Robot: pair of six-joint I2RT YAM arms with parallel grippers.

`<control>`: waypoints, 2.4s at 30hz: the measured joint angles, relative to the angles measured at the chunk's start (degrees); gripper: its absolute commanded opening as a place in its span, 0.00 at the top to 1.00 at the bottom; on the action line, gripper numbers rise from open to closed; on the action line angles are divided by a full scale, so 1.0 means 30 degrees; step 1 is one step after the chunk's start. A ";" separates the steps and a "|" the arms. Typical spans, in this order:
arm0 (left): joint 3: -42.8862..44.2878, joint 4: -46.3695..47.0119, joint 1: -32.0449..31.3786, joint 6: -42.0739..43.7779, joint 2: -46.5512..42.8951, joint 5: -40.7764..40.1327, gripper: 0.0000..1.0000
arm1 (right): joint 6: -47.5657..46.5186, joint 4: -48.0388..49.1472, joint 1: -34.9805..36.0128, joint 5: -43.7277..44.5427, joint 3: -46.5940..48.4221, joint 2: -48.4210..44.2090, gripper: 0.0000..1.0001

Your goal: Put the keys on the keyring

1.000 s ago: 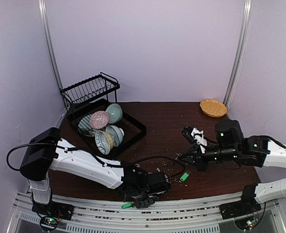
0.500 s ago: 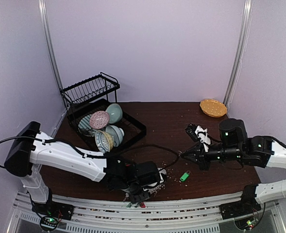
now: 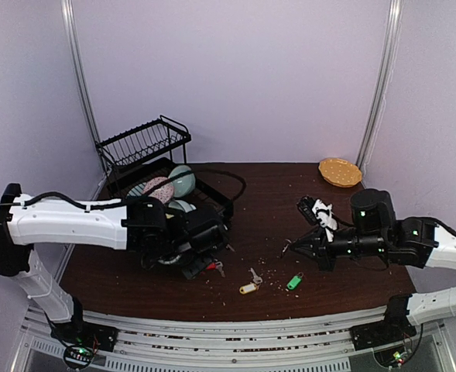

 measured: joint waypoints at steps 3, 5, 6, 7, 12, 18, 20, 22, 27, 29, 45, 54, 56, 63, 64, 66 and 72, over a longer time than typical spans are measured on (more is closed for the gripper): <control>-0.0117 -0.1064 0.1632 -0.0729 -0.0503 -0.0525 0.75 | 0.0000 0.0015 -0.0007 0.0000 0.0000 0.0066 1.00; -0.0772 -0.1341 0.3104 -0.1027 -0.0852 -0.0743 0.75 | -0.0015 0.0036 0.0000 0.0000 0.0000 0.0080 1.00; -0.1209 -0.1362 0.3774 -0.1078 -0.1013 -0.0794 0.75 | -0.0022 0.0044 0.0000 0.0000 0.0000 0.0080 1.00; -0.1566 -0.1326 0.4269 -0.1086 -0.1137 -0.0831 0.75 | -0.0029 0.0051 0.0000 0.0000 0.0000 0.0087 1.00; -0.3118 -0.0226 0.5712 -0.0911 -0.1464 -0.0306 0.75 | -0.0051 0.0044 -0.0007 0.0000 0.0000 0.0087 1.00; -0.3286 0.1763 0.5952 -0.0619 -0.0510 0.0372 0.73 | -0.0058 0.0044 -0.0007 0.0000 0.0000 0.0087 1.00; -0.3286 0.2455 0.5960 -0.0503 -0.0182 0.0539 0.70 | -0.0058 0.0044 -0.0007 0.0000 0.0000 0.0087 1.00; -0.3293 0.3016 0.5967 -0.0481 0.0066 0.0663 0.66 | -0.0058 0.0044 0.0000 0.0000 0.0000 0.0087 1.00; -0.3300 0.3198 0.6164 -0.0415 0.0270 0.0641 0.50 | -0.0058 0.0044 -0.0007 -0.0007 0.0000 0.0087 1.00; -0.3308 0.3206 0.6164 -0.0423 0.0270 0.0656 0.43 | -0.0058 0.0044 -0.0007 -0.0007 0.0000 0.0102 1.00; -0.3483 0.4167 0.6251 -0.0204 -0.0415 0.2171 0.25 | -0.0058 0.0051 -0.0007 -0.0036 0.0000 0.0342 1.00; -0.3876 0.5537 0.6251 0.0080 -0.2674 0.2696 0.23 | -0.0058 0.0058 -0.0007 -0.0168 0.0000 0.0401 1.00; -0.3927 0.6054 0.6251 0.0109 -0.3497 0.2688 0.22 | -0.0058 0.0073 -0.0007 -0.0219 0.0000 0.0488 1.00; -0.4852 0.6907 0.6251 -0.0379 -0.4262 0.2477 0.33 | -0.0058 0.0080 0.0000 -0.0379 0.0000 0.0714 1.00; -0.5195 0.6972 0.6251 -0.0823 -0.4452 0.2397 0.35 | -0.0058 0.0080 -0.0007 -0.0386 0.0000 0.0714 1.00; -0.6564 0.7563 0.6251 -0.2127 -0.5523 0.2368 0.37 | -0.0051 0.0109 -0.0007 -0.0408 0.0000 0.0714 1.00; -1.4637 1.2619 0.6302 -0.5450 -1.2582 0.3512 0.22 | -0.0073 0.0350 -0.0007 -0.0576 0.0000 0.0860 1.00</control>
